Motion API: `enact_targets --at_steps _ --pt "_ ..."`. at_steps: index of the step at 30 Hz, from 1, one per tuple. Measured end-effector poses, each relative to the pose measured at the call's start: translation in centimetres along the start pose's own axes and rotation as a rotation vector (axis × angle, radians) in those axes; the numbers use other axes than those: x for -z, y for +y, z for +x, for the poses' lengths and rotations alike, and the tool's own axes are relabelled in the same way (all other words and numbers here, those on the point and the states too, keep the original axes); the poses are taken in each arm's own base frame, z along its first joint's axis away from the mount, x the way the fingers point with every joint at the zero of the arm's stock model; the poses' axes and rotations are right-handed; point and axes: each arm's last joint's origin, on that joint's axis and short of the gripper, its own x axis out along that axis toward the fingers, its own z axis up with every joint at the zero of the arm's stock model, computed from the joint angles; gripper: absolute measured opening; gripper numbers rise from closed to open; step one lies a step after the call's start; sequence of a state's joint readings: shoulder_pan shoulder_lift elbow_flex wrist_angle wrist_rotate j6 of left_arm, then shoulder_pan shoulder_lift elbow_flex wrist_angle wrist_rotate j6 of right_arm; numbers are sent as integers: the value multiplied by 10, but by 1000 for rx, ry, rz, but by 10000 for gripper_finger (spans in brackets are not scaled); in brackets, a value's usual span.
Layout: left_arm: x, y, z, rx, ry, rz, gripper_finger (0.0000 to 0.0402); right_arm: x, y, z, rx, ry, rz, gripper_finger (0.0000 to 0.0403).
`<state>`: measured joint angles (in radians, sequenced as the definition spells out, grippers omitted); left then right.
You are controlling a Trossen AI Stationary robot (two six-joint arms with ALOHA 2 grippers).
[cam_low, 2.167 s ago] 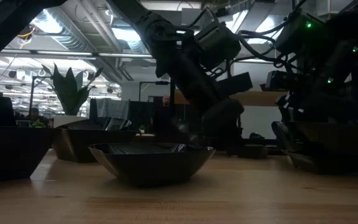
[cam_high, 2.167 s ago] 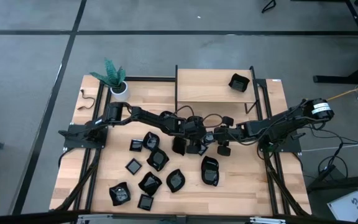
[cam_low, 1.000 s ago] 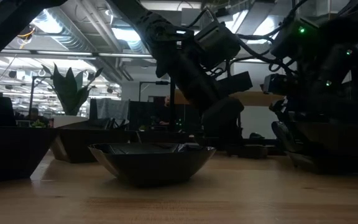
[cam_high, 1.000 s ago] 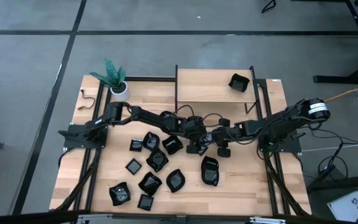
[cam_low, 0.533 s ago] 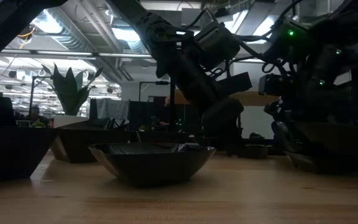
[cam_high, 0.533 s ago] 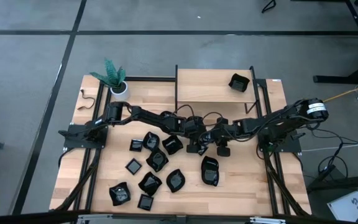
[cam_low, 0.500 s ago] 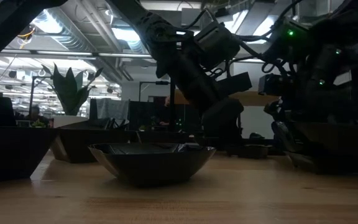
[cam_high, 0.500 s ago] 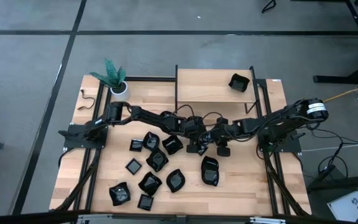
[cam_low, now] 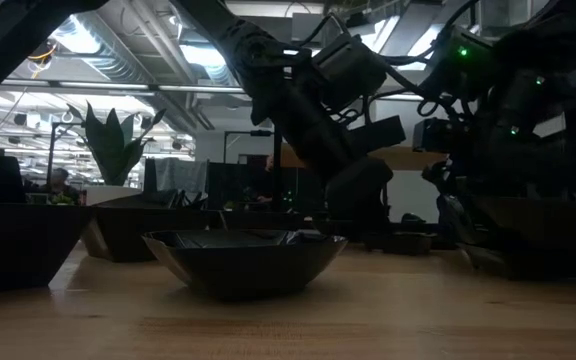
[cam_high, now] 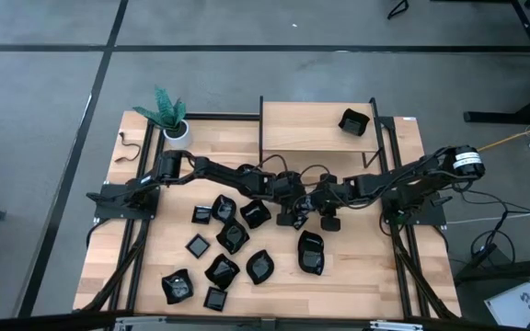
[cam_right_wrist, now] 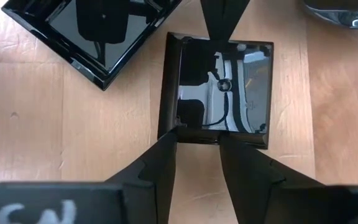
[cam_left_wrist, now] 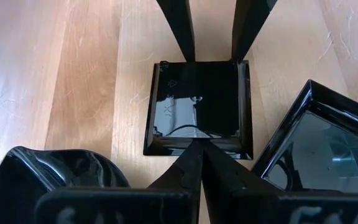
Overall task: Pick & Place Mini shaped plates
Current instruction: Put the black square plate on the shelf
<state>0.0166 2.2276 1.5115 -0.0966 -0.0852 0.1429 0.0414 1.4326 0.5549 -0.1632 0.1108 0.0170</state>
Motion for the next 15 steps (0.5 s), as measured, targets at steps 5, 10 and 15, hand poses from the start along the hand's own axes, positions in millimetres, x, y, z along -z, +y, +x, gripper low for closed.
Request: enact_targets --at_steps 5,10,15 --pt "-7 2 -4 -8 -15 -1 2 0 -1 -4 1 0 5 128" --pt "-8 2 -4 -11 -25 -1 3 -1 -2 -11 2 -15 8 128" --pt "-8 1 -4 -11 -18 -3 2 -1 -2 -13 2 -25 23 128"
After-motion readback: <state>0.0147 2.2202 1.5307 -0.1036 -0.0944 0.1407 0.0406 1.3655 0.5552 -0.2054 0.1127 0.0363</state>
